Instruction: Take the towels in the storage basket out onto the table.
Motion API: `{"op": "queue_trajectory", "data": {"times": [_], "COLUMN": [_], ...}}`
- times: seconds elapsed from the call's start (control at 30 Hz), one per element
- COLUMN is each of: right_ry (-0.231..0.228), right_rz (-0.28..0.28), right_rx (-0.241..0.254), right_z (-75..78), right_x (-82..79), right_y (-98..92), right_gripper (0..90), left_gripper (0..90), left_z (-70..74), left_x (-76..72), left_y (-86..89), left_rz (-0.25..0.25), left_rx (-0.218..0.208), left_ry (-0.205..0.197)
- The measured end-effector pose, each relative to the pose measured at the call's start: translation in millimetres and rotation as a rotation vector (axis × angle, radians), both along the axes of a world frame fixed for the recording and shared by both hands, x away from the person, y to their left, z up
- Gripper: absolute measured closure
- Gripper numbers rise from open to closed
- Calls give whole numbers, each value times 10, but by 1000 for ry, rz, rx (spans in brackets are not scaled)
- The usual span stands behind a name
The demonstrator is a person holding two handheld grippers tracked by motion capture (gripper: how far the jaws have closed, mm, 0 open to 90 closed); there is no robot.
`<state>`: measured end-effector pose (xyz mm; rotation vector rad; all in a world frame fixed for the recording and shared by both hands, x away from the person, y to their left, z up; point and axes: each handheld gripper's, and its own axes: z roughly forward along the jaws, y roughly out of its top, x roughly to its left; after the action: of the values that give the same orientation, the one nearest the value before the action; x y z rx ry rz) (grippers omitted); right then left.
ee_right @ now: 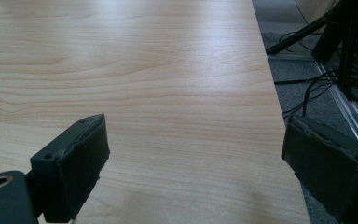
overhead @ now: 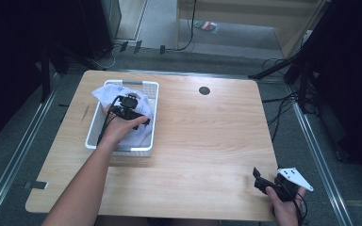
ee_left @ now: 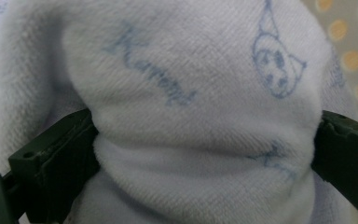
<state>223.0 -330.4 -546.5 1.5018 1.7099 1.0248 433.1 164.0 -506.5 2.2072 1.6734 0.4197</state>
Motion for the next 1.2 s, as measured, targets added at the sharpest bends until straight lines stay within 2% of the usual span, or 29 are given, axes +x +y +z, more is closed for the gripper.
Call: {"op": "queue_trajectory", "data": {"times": [0.13,0.23,0.27,0.37,0.63,0.67,0.77,0.9,1.03,1.2], "right_ry": [3,4,5,8,10,10,11,11,11,12], "right_rz": [-1,-2,-2,-1,-1,-1,-2,0,1,0], "right_rx": [2,4,3,2,5,5,4,6,10,9], "right_z": [-1,0,0,0,0,0,-1,0,0,-2], "right_x": [3,4,4,4,5,5,6,6,7,13], "right_y": [2,2,2,4,3,3,3,2,-3,-6], "right_gripper": [73,73,73,74,74,74,74,74,73,73], "left_gripper": [0,0,0,15,179,188,287,398,497,514], "left_z": [-36,-60,-63,-68,-33,-27,-2,33,51,57], "left_x": [-2,-6,-4,-7,-24,-23,-17,-31,-34,-37], "left_y": [-21,7,16,0,21,25,53,94,154,149], "left_rz": [-15,-15,-21,-19,-11,-4,23,-2,-3,-1], "left_rx": [17,-7,-11,3,-8,-9,-24,-39,-70,-67], "left_ry": [-6,-15,-7,-5,6,4,4,9,4,6]}}
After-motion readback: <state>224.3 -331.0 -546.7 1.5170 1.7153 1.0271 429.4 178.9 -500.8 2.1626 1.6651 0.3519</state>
